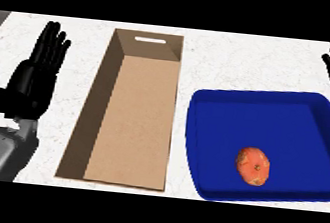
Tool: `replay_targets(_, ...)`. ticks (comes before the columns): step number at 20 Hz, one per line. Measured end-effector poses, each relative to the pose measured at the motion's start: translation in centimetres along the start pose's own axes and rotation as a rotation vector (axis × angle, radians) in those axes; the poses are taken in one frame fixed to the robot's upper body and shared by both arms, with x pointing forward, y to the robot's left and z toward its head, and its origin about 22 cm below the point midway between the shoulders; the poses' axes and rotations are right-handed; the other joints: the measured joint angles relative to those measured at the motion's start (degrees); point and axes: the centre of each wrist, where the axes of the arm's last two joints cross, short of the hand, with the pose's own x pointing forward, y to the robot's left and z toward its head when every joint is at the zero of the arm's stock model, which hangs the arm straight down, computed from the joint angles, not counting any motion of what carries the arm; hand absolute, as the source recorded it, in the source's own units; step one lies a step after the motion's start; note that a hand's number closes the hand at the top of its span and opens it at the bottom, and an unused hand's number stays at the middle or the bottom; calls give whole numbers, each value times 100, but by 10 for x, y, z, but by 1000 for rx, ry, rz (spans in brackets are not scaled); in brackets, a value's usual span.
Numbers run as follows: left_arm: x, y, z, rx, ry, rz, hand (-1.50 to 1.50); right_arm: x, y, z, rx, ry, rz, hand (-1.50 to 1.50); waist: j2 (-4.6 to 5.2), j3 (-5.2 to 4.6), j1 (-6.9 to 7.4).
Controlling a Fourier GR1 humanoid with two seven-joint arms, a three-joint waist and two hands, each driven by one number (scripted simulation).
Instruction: Pick the squash from the tray and place it in the cardboard box
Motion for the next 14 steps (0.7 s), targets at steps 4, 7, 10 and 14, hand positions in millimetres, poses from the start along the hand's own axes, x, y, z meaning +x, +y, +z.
replay_targets(4, -18, 28, 8, 45, 97, -162, 0, -12, 9, 18, 126, 2, -76, -150, 1, -32, 100)
replay_targets(7, -37, 59, 22, 102, 209, -309, 0, -3, 9, 20, 283, -50, -37, -150, -35, -61, 169)
replay_targets(10, -52, 78, 37, 131, 301, -388, 0, 11, -3, 23, 422, -122, 216, -150, -27, -68, 169)
replay_targets(14, -61, 94, 48, 156, 359, -460, 0, -38, -3, 73, 495, -138, 116, -150, 34, -36, 212)
